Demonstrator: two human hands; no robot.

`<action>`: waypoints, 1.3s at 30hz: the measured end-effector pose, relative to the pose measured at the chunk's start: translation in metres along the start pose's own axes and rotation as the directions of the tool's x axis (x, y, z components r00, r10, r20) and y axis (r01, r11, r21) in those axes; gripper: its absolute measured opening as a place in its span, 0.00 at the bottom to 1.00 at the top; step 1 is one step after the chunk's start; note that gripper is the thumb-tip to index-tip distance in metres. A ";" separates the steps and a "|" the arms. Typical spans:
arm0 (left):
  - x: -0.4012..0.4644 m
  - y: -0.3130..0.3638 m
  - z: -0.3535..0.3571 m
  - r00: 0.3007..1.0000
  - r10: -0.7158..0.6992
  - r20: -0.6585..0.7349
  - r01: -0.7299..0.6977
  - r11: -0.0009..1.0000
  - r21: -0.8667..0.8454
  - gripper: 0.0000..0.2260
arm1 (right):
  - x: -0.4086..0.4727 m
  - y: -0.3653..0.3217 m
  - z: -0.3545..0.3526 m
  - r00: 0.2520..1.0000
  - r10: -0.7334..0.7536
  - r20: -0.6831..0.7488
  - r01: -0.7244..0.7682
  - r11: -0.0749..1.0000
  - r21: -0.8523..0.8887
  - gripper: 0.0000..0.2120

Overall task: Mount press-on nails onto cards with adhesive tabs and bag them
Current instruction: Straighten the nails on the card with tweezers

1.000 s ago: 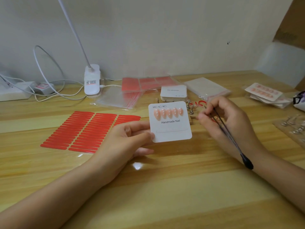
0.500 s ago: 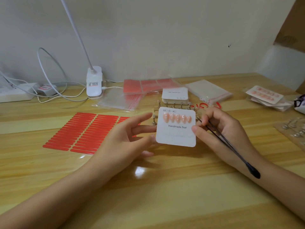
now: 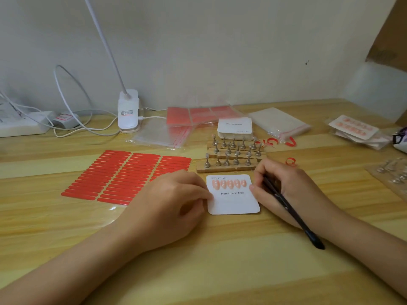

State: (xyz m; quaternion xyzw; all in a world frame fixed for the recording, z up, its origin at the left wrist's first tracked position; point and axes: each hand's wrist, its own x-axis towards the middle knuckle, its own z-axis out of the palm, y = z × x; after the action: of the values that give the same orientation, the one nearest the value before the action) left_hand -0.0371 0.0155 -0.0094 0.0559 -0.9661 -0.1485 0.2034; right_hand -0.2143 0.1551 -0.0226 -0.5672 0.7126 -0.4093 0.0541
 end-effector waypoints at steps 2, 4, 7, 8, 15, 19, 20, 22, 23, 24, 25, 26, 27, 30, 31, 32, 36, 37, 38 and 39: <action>0.000 -0.001 0.000 1.000 0.001 0.012 -0.001 1.000 0.016 0.10 | 0.000 0.001 -0.001 1.000 -0.024 -0.017 0.023 0.998 -0.062 0.12; -0.001 -0.001 0.000 1.000 -0.001 0.018 0.001 1.000 0.020 0.10 | 0.001 0.002 -0.008 0.993 -0.097 -0.063 0.080 0.971 -0.227 0.11; -0.001 -0.001 0.000 1.000 -0.007 0.024 0.007 1.000 0.005 0.11 | 0.005 0.006 -0.022 0.985 -0.153 -0.085 0.090 0.858 -0.507 0.13; -0.001 -0.001 0.000 1.000 -0.010 0.027 0.010 1.000 -0.004 0.11 | 0.007 0.009 -0.026 0.988 -0.127 -0.083 0.060 0.828 -0.557 0.15; -0.001 -0.001 0.000 0.999 -0.032 0.028 0.032 0.999 -0.019 0.11 | 0.012 0.022 -0.027 0.999 0.025 -0.038 -0.043 0.766 -0.641 0.17; -0.001 -0.002 -0.001 0.999 -0.029 0.031 0.030 0.999 -0.033 0.11 | 0.014 0.025 -0.025 0.998 0.043 -0.036 -0.056 0.738 -0.673 0.17; -0.001 -0.002 -0.001 0.999 -0.028 0.033 0.029 0.999 -0.034 0.11 | 0.014 0.026 -0.025 0.998 0.052 -0.033 -0.060 0.729 -0.682 0.18; -0.001 -0.003 -0.001 0.999 -0.023 0.035 0.024 0.999 -0.034 0.11 | 0.014 0.027 -0.024 0.998 0.067 -0.020 -0.062 0.713 -0.698 0.19; -0.001 -0.003 -0.001 0.999 -0.018 0.033 0.019 0.999 -0.032 0.11 | 0.013 0.028 -0.024 0.997 0.075 -0.016 -0.065 0.710 -0.701 0.20; -0.001 -0.003 0.000 0.999 -0.013 0.031 0.014 0.999 -0.030 0.11 | 0.013 0.028 -0.024 0.996 0.083 -0.014 -0.069 0.708 -0.702 0.20; -0.002 -0.002 0.000 1.000 -0.009 0.028 0.010 1.000 -0.027 0.11 | 0.012 0.028 -0.024 0.996 0.089 -0.013 -0.072 0.706 -0.704 0.21; -0.001 -0.002 0.000 1.000 -0.006 0.024 0.007 1.000 -0.024 0.11 | 0.012 0.028 -0.024 0.995 0.094 -0.014 -0.077 0.705 -0.705 0.21; -0.001 -0.002 0.000 1.000 -0.004 0.021 0.005 1.000 -0.022 0.11 | 0.012 0.029 -0.024 0.995 0.101 -0.018 -0.084 0.706 -0.704 0.21; -0.001 -0.002 -0.001 1.000 -0.001 0.023 0.002 1.000 -0.026 0.11 | 0.011 0.030 -0.025 0.993 0.120 -0.023 -0.101 0.706 -0.701 0.22; -0.002 -0.002 -0.002 1.000 0.003 0.029 -0.002 1.000 -0.024 0.11 | 0.011 0.030 -0.025 0.991 0.128 -0.022 -0.107 0.706 -0.700 0.22; -0.001 -0.002 -0.003 0.999 0.008 0.035 -0.007 1.000 -0.021 0.11 | 0.011 0.029 -0.026 0.990 0.139 -0.022 -0.115 0.708 -0.697 0.23; 0.000 -0.004 -0.007 0.997 0.015 0.073 -0.013 0.999 -0.029 0.12 | 0.011 0.024 -0.026 0.985 0.173 -0.024 -0.145 0.730 -0.668 0.24; 0.000 -0.004 -0.008 0.997 0.015 0.078 -0.013 0.999 -0.035 0.12 | 0.011 0.022 -0.027 0.985 0.172 -0.029 -0.148 0.733 -0.664 0.25; 0.000 -0.005 -0.009 0.997 0.014 0.079 -0.011 0.999 -0.040 0.12 | 0.012 0.018 -0.028 0.986 0.161 -0.044 -0.149 0.734 -0.663 0.26; 0.000 -0.006 -0.011 0.997 0.010 0.078 -0.006 0.999 -0.047 0.12 | 0.012 0.013 -0.029 0.989 0.131 -0.069 -0.144 0.742 -0.655 0.26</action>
State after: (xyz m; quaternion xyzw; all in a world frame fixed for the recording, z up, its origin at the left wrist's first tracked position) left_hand -0.0323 0.0072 -0.0019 0.0415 -0.9699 -0.1722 0.1673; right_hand -0.2446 0.1602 -0.0072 -0.4920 0.8511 -0.1328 -0.1257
